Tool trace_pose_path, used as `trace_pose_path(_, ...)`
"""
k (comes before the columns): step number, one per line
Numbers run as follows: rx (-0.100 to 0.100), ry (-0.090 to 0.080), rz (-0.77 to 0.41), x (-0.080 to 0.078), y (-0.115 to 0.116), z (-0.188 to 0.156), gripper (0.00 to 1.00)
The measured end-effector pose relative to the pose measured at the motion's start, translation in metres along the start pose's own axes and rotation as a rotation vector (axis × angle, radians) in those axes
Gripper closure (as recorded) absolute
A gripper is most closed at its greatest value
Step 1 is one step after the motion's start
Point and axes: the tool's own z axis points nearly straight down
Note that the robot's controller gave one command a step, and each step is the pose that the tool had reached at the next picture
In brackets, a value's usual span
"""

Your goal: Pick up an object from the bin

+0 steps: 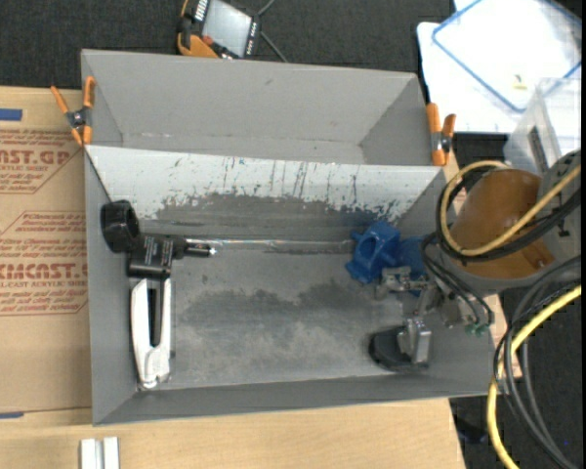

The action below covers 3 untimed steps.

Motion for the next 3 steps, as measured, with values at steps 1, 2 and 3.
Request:
trace_pose_path(1,0.0,0.0,0.0,0.0004,0.0,0.0003,1.0)
trace_pose_path(2,0.0,0.0,0.0,0.0003,0.0001,0.0004,1.0)
trace_pose_path(3,0.0,0.0,0.0,0.0004,0.0001,0.0004,1.0)
